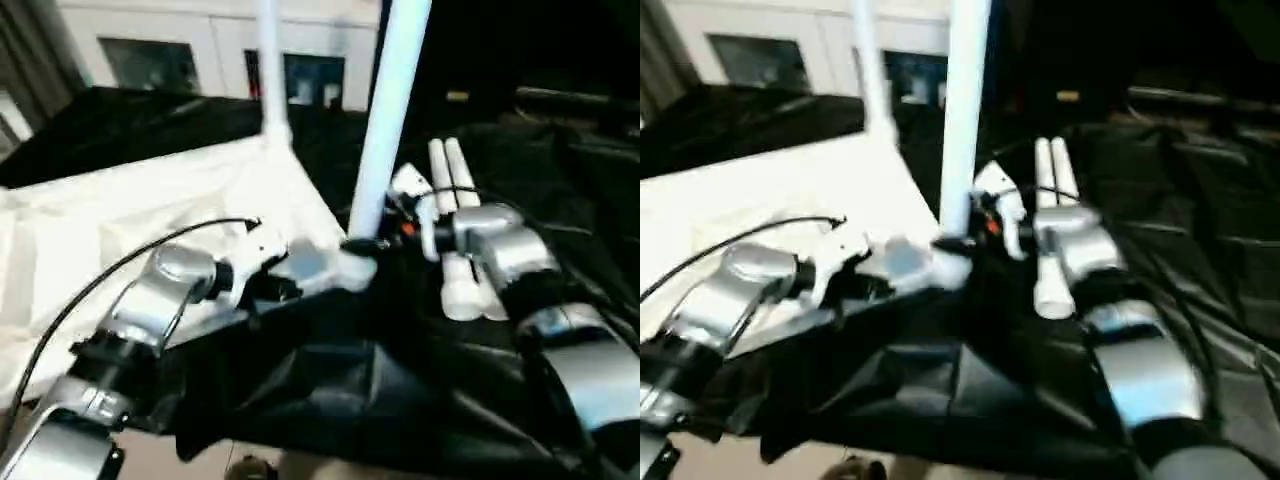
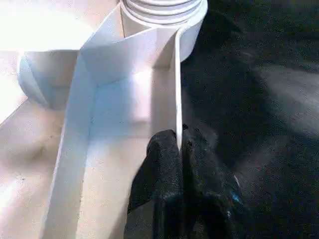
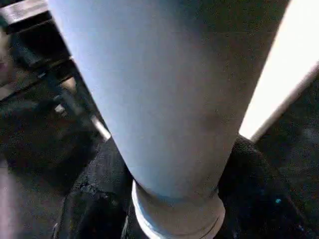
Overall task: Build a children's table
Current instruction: Pick table leg
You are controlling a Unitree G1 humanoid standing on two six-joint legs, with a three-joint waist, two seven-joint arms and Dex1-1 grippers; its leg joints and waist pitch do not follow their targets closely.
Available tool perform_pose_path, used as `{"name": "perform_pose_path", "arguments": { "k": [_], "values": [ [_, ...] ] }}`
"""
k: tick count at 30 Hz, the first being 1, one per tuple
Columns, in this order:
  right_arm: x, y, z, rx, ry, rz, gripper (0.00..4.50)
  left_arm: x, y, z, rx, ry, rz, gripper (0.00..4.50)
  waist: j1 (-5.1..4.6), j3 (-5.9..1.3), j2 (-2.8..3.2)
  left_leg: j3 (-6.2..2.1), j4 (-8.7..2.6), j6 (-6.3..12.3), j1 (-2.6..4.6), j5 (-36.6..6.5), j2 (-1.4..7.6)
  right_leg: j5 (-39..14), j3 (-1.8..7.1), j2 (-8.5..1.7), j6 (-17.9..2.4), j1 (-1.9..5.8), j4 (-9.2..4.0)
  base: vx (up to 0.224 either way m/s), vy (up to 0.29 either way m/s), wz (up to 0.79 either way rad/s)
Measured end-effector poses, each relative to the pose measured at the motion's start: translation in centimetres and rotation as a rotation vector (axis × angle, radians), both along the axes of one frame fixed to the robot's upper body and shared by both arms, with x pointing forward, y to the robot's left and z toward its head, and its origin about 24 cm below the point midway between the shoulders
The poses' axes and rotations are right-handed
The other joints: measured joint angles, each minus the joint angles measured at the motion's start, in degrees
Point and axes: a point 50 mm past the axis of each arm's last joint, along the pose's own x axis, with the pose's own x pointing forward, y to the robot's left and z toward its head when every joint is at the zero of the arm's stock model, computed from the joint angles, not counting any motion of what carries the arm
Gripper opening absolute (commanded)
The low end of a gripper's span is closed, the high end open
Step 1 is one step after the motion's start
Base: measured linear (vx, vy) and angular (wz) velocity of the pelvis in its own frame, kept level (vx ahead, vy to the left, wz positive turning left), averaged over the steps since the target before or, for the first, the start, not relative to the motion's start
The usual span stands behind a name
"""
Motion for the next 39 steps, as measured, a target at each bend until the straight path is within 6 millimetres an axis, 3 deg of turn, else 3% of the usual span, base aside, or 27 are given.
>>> {"name": "perform_pose_path", "arguments": {
  "k": [6,17,21,25,29,31,34,39],
  "values": [
    [-1.2,-0.7,-0.4,-0.021,0.001,0.091,1.99,-0.5,0.1,-0.3,0.016,0.022,-0.076,0.00,0.83,-0.01,-0.01,0.03,0.22,-0.34,0.28,-0.11,0.01,0.09,0.04,-0.08,-0.12,0.20,0.29,0.000,0.000,0.00],
    [-2.2,-0.3,-0.8,-0.018,-0.028,0.134,1.99,-0.8,0.5,-0.3,0.028,0.040,-0.120,0.00,1.02,-0.13,-0.08,0.04,0.20,-0.36,0.28,-0.09,0.01,0.10,0.05,-0.08,-0.11,0.21,0.30,0.000,0.000,0.00],
    [-0.6,1.0,-1.8,0.023,-0.053,-0.136,1.95,0.4,0.7,-0.5,0.037,0.025,0.028,0.00,-0.29,-0.50,-0.36,0.04,0.19,-0.54,0.55,0.02,0.16,0.42,0.06,0.02,-0.18,0.28,0.32,0.000,0.000,0.00],
    [0.8,1.9,-2.4,0.036,-0.061,-0.413,1.93,1.7,-1.2,-0.9,0.014,0.030,0.178,0.00,-1.52,-0.52,-0.39,0.05,0.21,-0.61,0.70,0.05,0.16,0.70,0.11,0.02,-0.18,0.33,0.28,0.000,0.000,0.00],
    [2.0,3.1,-2.9,0.013,-0.066,-0.699,1.93,3.4,-3.9,-1.1,0.013,0.030,0.342,0.00,-1.48,-0.65,-0.17,0.06,0.14,-0.61,0.89,0.05,0.14,0.72,0.11,0.02,0.07,0.44,0.24,0.000,0.000,0.00],
    [2.2,3.6,-3.2,-0.010,-0.071,-0.797,1.93,3.7,-4.8,-1.6,0.011,0.035,0.398,0.00,-1.42,-0.77,0.07,0.05,0.03,-0.61,1.41,0.04,0.06,0.65,0.13,-0.01,0.18,0.95,0.11,0.000,0.000,0.00],
    [2.3,3.9,-3.5,-0.017,-0.071,-0.878,1.93,3.9,-5.6,-1.9,0.015,0.042,0.431,0.00,-1.26,-0.83,0.32,0.00,-0.50,-0.62,2.07,0.02,-0.09,0.61,0.09,-0.01,0.26,1.31,-0.61,0.000,0.000,0.00],
    [2.5,4.3,-3.4,-0.012,-0.061,-0.931,1.93,4.1,-6.1,-1.8,0.016,0.044,0.436,0.00,-1.26,-0.99,0.52,0.05,-1.28,-0.61,2.06,0.03,-0.32,0.67,0.11,-0.04,0.22,1.79,-1.77,0.000,0.000,0.00]
  ]
}}
